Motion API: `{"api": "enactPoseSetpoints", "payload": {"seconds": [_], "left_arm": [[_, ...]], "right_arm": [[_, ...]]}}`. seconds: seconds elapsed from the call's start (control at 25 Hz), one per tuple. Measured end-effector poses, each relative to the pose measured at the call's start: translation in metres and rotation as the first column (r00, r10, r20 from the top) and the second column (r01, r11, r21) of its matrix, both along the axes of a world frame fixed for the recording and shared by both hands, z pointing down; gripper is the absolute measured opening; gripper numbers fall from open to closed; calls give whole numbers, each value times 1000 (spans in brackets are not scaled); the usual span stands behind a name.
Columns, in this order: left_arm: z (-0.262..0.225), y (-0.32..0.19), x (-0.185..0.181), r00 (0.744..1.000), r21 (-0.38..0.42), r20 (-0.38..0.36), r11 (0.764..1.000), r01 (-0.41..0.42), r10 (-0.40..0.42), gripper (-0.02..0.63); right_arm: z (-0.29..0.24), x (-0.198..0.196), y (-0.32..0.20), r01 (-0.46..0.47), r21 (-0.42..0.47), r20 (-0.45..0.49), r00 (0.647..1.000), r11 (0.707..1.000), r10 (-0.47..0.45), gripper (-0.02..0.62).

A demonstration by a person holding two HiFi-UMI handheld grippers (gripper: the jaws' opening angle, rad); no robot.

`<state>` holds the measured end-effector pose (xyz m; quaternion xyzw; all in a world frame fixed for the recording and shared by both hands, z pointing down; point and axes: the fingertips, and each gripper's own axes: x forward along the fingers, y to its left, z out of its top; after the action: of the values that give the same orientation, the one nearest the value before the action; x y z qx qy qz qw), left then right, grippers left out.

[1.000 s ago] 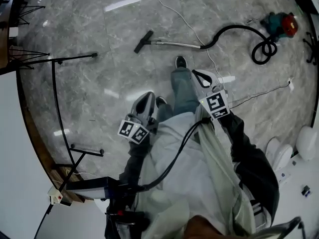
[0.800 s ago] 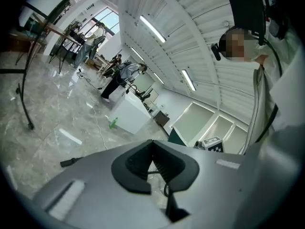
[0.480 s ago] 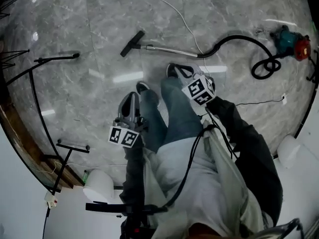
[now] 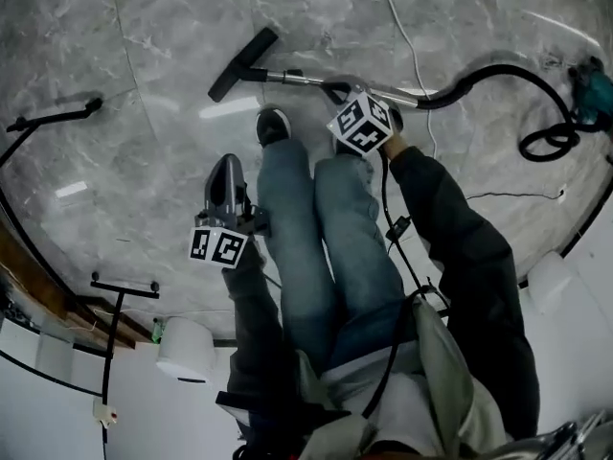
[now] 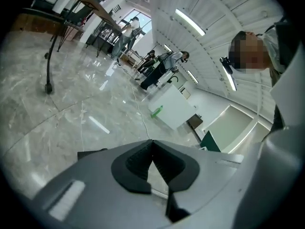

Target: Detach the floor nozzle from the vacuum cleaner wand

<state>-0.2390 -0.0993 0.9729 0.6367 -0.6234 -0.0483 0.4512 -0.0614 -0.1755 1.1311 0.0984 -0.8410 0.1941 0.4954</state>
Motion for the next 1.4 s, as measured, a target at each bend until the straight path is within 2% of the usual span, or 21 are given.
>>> {"api": "enactPoseSetpoints", "payload": {"seconds": [0.04, 0.12, 0.2, 0.32, 0.36, 0.44, 0.52, 0.6, 0.68, 0.76, 0.88, 0.96, 1.0, 1.08, 1.2, 1.24, 1.32, 1.4], "left_arm": [[18, 2, -3, 1000, -13, 1, 1000, -16, 16, -2], [47, 11, -8, 999, -35, -5, 999, -42, 42, -2], [69, 21, -13, 998, -53, -16, 997, -62, 61, -2], [99, 33, -22, 997, -78, -36, 995, -67, 65, -2], [108, 35, -24, 997, -83, -45, 995, -61, 57, -2], [122, 36, -29, 997, -83, -61, 996, -44, 39, -2], [133, 33, -29, 996, -76, -79, 996, -40, 34, -2], [141, 27, -27, 993, -65, -107, 997, -52, 45, -1], [147, 20, -21, 988, -60, -149, 997, -58, 48, 0], [146, 13, -9, 976, -58, -212, 996, -63, 49, 47], [122, -4, 13, 947, -27, -315, 996, -80, 67, 202], [83, -19, 28, 933, 40, -350, 996, -78, 87, 245], [56, -30, 36, 928, 97, -357, 992, -77, 107, 273], [-7, -54, 55, 921, 236, -352, 968, -85, 167, 282], [-102, -82, 84, 908, 391, -316, 910, -138, 274, 289], [-131, -87, 96, 894, 424, -315, 890, -169, 319, 298], [-183, -92, 118, 845, 478, -353, 854, -207, 402, 314], [-229, -93, 136, 780, 501, -437, 841, -204, 449, 327]], "right_arm": [[28, -5, 4, 14, -20, -18, 1000, 1000, -15, 20], [79, -12, 17, 52, -37, -71, 996, 998, -55, 205], [120, -15, 30, 82, -45, -115, 990, 996, -87, 236], [176, -15, 48, 169, -43, -196, 965, 985, -174, 236], [194, -14, 52, 220, -29, -233, 947, 975, -221, 235], [223, -10, 57, 336, -3, -323, 891, 942, -319, 189], [232, -9, 58, 376, -26, -391, 849, 926, -355, 167], [232, -10, 56, 351, -40, -396, 854, 936, -337, 162], [227, -12, 57, 361, -47, -354, 866, 932, -353, 124], [206, -12, 59, 369, -86, -312, 872, 926, -376, 124], [130, -16, 63, 361, -122, -261, 887, 925, -381, 123], [62, -20, 69, 355, -133, -225, 898, 925, -377, 121], [27, -21, 71, 351, -137, -213, 903, 926, -374, 121], [-36, -14, 73, 351, -144, -206, 904, 925, -375, 121], [-118, 4, 82, 379, -143, -203, 893, 914, -402, 120], [-144, 9, 85, 394, -138, -197, 888, 909, -415, 120], [-191, 16, 88, 418, -125, -186, 881, 900, -435, 120], [-236, 21, 87, 434, -120, -174, 876, 893, -449, 120]]}}
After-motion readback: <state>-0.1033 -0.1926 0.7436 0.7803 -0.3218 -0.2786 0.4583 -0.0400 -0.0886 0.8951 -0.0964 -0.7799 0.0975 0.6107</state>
